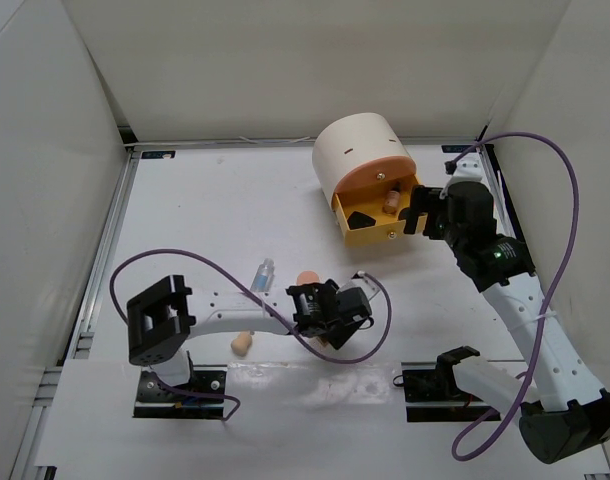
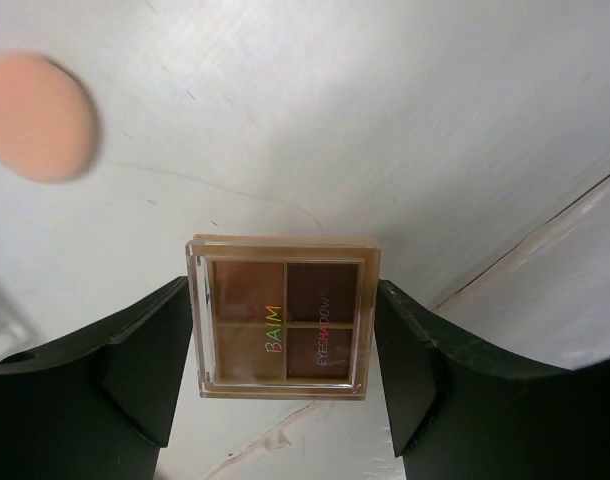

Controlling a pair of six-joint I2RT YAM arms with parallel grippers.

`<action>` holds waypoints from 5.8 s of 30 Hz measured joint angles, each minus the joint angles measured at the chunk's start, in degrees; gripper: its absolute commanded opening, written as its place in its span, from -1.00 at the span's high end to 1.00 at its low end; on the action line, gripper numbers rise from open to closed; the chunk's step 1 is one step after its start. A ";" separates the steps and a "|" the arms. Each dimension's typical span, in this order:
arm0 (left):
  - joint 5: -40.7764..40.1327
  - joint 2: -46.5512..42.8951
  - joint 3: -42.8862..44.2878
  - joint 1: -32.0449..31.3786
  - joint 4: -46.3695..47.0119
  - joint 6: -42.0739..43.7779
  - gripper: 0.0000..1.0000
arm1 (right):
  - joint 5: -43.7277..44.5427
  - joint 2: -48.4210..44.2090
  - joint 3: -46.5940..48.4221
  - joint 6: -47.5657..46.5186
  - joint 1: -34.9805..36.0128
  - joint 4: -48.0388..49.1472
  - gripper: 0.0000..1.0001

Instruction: Organize the makeup

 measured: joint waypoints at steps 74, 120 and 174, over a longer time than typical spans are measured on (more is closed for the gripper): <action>44.09 40.94 74.03 52.24 22.69 12.04 -0.97 | -16.24 4.13 -10.80 -5.14 -0.17 4.31 -0.62; 78.68 53.09 68.89 59.14 63.98 -5.14 -0.97 | -5.35 28.04 -6.23 -11.02 4.20 29.75 0.11; 67.23 10.99 21.05 68.85 43.21 8.28 -0.97 | -35.08 42.82 -8.63 -23.04 -12.72 42.80 -0.68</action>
